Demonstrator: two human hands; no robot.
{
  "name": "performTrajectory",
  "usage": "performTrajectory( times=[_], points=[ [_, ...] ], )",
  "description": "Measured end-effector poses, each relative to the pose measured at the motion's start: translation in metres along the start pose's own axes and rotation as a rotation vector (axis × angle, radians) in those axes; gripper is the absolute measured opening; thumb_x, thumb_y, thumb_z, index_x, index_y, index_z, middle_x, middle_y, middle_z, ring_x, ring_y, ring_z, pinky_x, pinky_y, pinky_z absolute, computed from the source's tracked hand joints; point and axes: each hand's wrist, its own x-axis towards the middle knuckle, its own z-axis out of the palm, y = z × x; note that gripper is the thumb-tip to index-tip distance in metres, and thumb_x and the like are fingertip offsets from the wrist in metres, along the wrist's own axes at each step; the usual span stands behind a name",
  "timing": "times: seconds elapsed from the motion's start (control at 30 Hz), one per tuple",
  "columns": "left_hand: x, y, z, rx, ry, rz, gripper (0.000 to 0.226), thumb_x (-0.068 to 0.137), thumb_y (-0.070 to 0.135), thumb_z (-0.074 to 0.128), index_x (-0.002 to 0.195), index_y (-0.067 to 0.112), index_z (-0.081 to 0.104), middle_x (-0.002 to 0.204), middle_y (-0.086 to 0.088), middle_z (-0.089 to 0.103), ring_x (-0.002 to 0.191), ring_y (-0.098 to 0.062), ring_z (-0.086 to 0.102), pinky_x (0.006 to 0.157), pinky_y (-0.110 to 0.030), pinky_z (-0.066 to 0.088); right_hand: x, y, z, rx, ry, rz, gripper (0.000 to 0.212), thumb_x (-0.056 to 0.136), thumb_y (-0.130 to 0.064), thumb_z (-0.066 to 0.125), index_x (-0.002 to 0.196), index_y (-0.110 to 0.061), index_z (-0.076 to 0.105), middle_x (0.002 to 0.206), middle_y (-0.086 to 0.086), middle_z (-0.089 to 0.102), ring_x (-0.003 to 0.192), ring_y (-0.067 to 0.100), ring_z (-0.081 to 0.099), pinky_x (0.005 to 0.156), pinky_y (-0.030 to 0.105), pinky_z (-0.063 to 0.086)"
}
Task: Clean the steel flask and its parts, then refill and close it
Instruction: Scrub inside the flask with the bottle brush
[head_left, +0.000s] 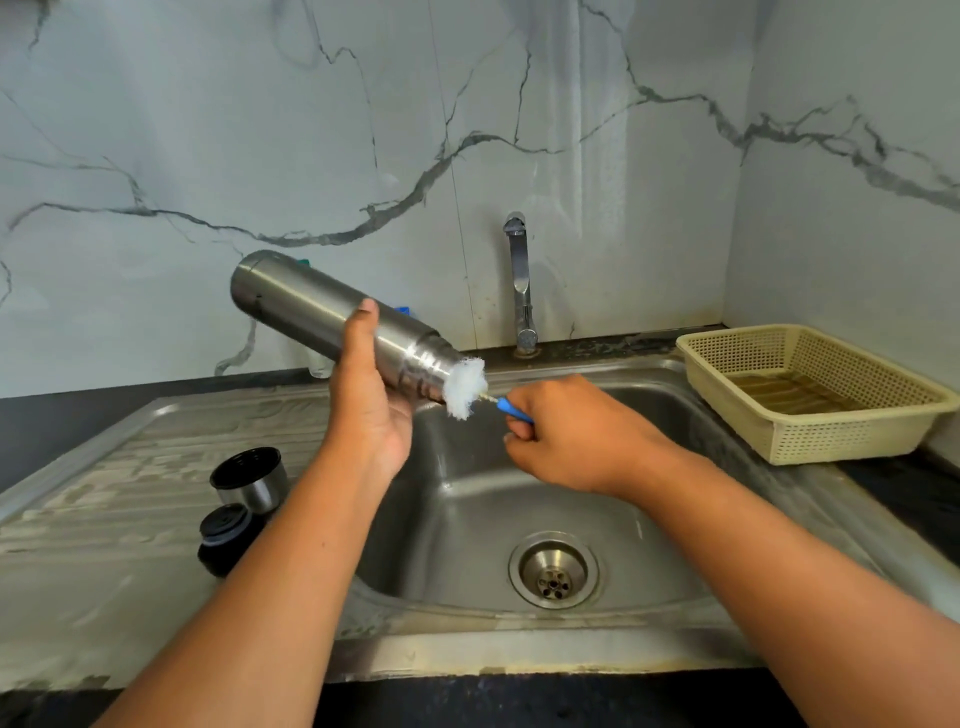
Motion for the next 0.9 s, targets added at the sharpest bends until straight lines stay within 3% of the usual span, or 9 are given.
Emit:
performTrajectory(
  times=[0.1, 0.2, 0.27, 0.37, 0.5, 0.57, 0.67, 0.8, 0.9],
  points=[
    [-0.001, -0.007, -0.005, 0.041, 0.012, 0.019, 0.080, 0.077, 0.050, 0.080, 0.142, 0.010, 0.055, 0.114, -0.011, 0.074, 0.100, -0.026, 0.073, 0.080, -0.040, 0.062, 0.001, -0.002, 0.002, -0.029, -0.020, -0.014, 0.028, 0.088, -0.016, 0.057, 0.065, -0.020, 0.042, 0.063, -0.001, 0.049, 0.056, 0.016, 0.043, 0.053, 0.033, 0.038],
    [-0.009, -0.021, 0.000, 0.119, -0.023, -0.034, 0.087, 0.068, 0.052, 0.083, 0.140, 0.011, 0.056, 0.117, -0.012, 0.070, 0.106, -0.027, 0.070, 0.085, -0.038, 0.061, 0.005, -0.010, 0.014, 0.018, -0.036, 0.001, 0.022, 0.087, -0.017, 0.058, 0.069, -0.021, 0.046, 0.069, 0.000, 0.054, 0.058, 0.018, 0.050, 0.054, 0.035, 0.043],
    [-0.003, -0.011, 0.001, 0.073, -0.019, -0.017, 0.073, 0.077, 0.049, 0.082, 0.134, 0.010, 0.059, 0.110, -0.009, 0.071, 0.103, -0.026, 0.070, 0.091, -0.041, 0.060, 0.002, -0.003, 0.008, 0.035, -0.021, 0.015, 0.024, 0.087, -0.016, 0.059, 0.067, -0.020, 0.045, 0.065, -0.001, 0.052, 0.057, 0.015, 0.048, 0.056, 0.034, 0.042],
    [0.005, 0.001, -0.007, -0.024, 0.024, 0.019, 0.054, 0.090, 0.042, 0.073, 0.132, 0.011, 0.058, 0.099, -0.007, 0.075, 0.090, -0.022, 0.074, 0.088, -0.042, 0.061, -0.001, 0.003, 0.001, -0.012, -0.020, 0.001, 0.027, 0.087, -0.015, 0.058, 0.065, -0.020, 0.044, 0.062, -0.002, 0.050, 0.057, 0.014, 0.045, 0.057, 0.034, 0.042],
    [-0.008, -0.019, -0.004, 0.141, -0.012, -0.024, 0.089, 0.068, 0.056, 0.085, 0.140, 0.011, 0.057, 0.114, -0.012, 0.070, 0.104, -0.028, 0.070, 0.084, -0.041, 0.061, 0.006, -0.014, 0.014, 0.014, -0.049, -0.005, 0.023, 0.086, -0.015, 0.058, 0.068, -0.021, 0.046, 0.068, 0.000, 0.054, 0.058, 0.017, 0.050, 0.054, 0.034, 0.043],
    [-0.005, -0.011, -0.002, 0.108, -0.012, -0.007, 0.089, 0.068, 0.056, 0.084, 0.139, 0.010, 0.058, 0.113, -0.011, 0.071, 0.103, -0.029, 0.069, 0.086, -0.044, 0.061, 0.003, -0.009, 0.010, 0.030, -0.038, -0.001, 0.026, 0.087, -0.015, 0.059, 0.067, -0.022, 0.044, 0.066, -0.002, 0.051, 0.056, 0.015, 0.047, 0.052, 0.029, 0.037],
    [0.003, 0.004, -0.008, -0.024, 0.024, 0.022, 0.070, 0.085, 0.048, 0.076, 0.138, 0.008, 0.057, 0.108, -0.010, 0.074, 0.095, -0.025, 0.073, 0.083, -0.043, 0.062, -0.002, 0.000, -0.001, 0.009, -0.047, -0.005, 0.029, 0.087, -0.015, 0.059, 0.065, -0.023, 0.043, 0.062, -0.005, 0.049, 0.056, 0.013, 0.044, 0.054, 0.028, 0.038],
    [-0.010, -0.016, -0.004, 0.135, -0.023, -0.020, 0.098, 0.063, 0.059, 0.087, 0.141, 0.010, 0.056, 0.120, -0.016, 0.069, 0.108, -0.033, 0.069, 0.087, -0.043, 0.062, 0.003, -0.014, 0.011, 0.032, -0.054, -0.018, 0.024, 0.085, -0.015, 0.059, 0.068, -0.022, 0.045, 0.067, -0.002, 0.053, 0.057, 0.015, 0.049, 0.052, 0.029, 0.038],
    [-0.005, -0.003, -0.002, 0.071, -0.010, 0.006, 0.074, 0.077, 0.050, 0.081, 0.134, 0.008, 0.058, 0.107, -0.011, 0.071, 0.097, -0.027, 0.069, 0.078, -0.038, 0.061, -0.001, -0.006, 0.004, 0.065, -0.046, 0.009, 0.028, 0.086, -0.014, 0.061, 0.066, -0.023, 0.043, 0.063, -0.005, 0.050, 0.055, 0.012, 0.045, 0.053, 0.027, 0.037]
  ],
)
